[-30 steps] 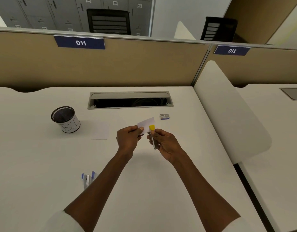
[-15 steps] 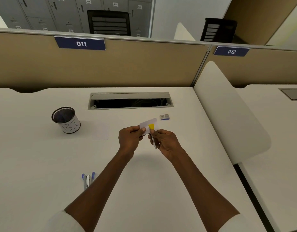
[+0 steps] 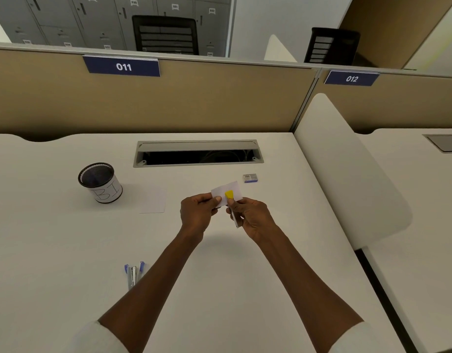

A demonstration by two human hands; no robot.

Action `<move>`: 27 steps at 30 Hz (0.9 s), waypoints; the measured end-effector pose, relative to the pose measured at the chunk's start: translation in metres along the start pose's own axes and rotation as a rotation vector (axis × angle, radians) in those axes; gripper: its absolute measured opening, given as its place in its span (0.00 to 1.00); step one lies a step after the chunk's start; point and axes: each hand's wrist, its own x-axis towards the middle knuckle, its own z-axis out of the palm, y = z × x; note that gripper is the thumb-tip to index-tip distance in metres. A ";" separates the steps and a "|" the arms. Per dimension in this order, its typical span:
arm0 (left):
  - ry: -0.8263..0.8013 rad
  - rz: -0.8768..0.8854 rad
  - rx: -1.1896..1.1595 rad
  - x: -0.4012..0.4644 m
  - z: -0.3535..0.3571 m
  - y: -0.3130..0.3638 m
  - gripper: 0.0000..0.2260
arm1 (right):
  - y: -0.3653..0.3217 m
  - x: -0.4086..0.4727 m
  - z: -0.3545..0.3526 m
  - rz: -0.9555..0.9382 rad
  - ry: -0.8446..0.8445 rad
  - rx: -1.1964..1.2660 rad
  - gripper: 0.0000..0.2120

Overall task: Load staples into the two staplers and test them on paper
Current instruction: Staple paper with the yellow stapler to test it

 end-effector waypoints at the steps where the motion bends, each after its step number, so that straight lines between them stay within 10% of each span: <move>1: 0.000 -0.002 -0.008 0.000 0.000 0.000 0.14 | 0.000 0.000 0.000 -0.007 -0.003 0.010 0.09; 15: 0.102 -0.040 -0.055 0.011 -0.008 0.001 0.11 | 0.009 -0.007 -0.006 0.058 -0.019 -0.042 0.06; 21: 0.116 -0.073 -0.084 0.011 -0.012 0.000 0.09 | 0.040 -0.008 -0.008 0.054 0.293 -0.503 0.24; 27: 0.104 -0.089 -0.080 0.009 -0.015 -0.005 0.11 | 0.072 -0.017 -0.004 -0.075 0.286 -0.996 0.16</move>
